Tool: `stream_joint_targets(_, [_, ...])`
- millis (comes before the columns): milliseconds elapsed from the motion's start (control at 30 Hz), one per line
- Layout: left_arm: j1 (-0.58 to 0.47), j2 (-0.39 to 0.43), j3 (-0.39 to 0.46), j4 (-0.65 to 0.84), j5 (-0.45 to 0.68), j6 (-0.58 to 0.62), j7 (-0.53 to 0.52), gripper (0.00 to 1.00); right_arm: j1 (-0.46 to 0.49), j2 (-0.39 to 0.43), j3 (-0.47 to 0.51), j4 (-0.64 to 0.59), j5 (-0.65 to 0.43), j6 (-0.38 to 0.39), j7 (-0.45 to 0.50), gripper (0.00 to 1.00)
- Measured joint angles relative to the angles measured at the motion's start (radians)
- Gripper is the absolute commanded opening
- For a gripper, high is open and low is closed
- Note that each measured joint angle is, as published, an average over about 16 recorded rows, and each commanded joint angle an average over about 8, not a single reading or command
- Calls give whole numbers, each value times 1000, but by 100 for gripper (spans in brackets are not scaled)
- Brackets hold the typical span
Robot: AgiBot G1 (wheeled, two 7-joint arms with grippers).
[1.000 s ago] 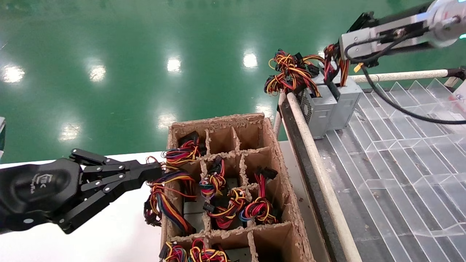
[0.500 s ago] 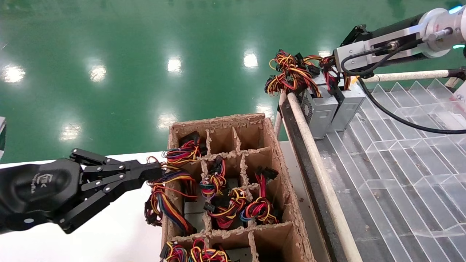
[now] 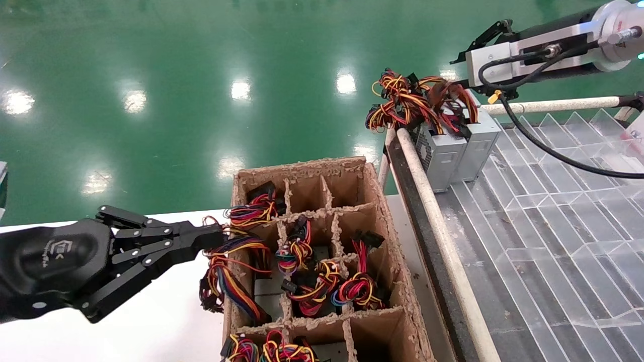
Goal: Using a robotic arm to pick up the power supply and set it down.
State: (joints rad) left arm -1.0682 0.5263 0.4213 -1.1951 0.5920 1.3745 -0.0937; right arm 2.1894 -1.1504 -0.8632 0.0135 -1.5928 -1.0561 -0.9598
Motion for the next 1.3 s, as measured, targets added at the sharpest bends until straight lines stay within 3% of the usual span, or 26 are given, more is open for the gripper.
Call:
stream_joint_targets(300, [0,0,0,0,0,0,0,0,6,31,33,28,49,-67,-26,100])
stream_joint_targets(533, [0,0,0,0,0,0,0,0,-48,74,80,109,118,-123,17,100])
stream_joint_targets(1300, [0,0,0,0,0,0,0,0,-475,261,283,575,418,-251,469,100])
